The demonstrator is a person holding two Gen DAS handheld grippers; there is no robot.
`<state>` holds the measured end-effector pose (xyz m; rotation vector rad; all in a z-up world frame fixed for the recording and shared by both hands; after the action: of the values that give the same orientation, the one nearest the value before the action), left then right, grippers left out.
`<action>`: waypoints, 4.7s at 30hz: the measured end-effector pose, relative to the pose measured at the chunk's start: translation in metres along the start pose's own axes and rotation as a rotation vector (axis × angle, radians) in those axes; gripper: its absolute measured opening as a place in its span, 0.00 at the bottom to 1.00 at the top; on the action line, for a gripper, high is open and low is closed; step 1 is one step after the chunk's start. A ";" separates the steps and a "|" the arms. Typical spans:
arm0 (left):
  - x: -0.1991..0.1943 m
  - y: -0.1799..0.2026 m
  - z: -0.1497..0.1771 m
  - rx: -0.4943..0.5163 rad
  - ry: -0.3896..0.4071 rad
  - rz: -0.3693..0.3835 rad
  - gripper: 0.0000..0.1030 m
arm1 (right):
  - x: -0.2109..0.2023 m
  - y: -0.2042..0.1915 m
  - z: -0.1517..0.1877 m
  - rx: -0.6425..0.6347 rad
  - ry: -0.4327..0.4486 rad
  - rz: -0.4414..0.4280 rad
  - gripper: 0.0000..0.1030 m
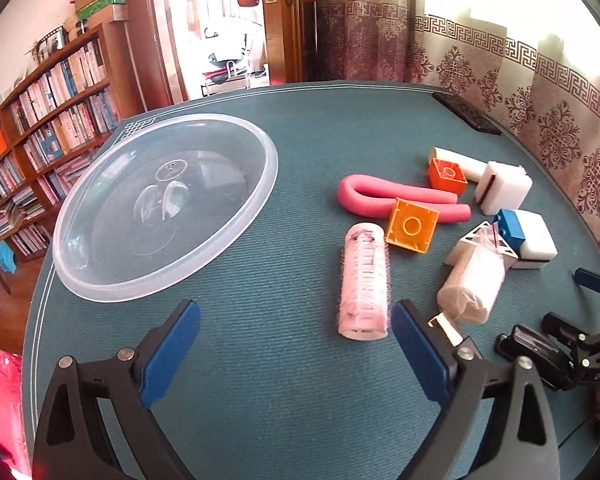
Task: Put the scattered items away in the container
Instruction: 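Reach the left tool to the pink hair roller and grasp it, then release the pink roller into the bowl while the right tool grasps the black comb, then lower the black comb into the clear bowl and open the right tool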
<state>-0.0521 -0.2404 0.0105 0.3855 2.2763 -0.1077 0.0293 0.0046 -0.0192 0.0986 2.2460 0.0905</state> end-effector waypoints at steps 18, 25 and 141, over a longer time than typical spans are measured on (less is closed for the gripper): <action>0.035 0.024 -0.018 0.064 -0.062 0.098 0.39 | -0.025 0.021 0.009 0.160 0.067 -0.108 1.00; 0.034 0.028 -0.015 0.078 -0.039 0.092 0.32 | -0.040 -0.008 0.011 0.089 0.103 -0.214 0.79; -0.017 -0.147 -0.049 -0.236 0.230 -0.173 0.83 | 0.028 -0.210 -0.174 0.030 0.133 -0.356 0.33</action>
<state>-0.1221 -0.3740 0.0494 0.0793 2.5124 0.1233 -0.1319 -0.2070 0.0467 -0.2992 2.3618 -0.1324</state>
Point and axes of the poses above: each gripper's, at about its wrist camera, not at the fingertips, and x roughly the way its jaws point, y to its right, z to its underside, the point moved 2 cm from there along x, roughly the way its jaws point, and after that the axes turned 6 degrees about z, right-handed, at the moved point
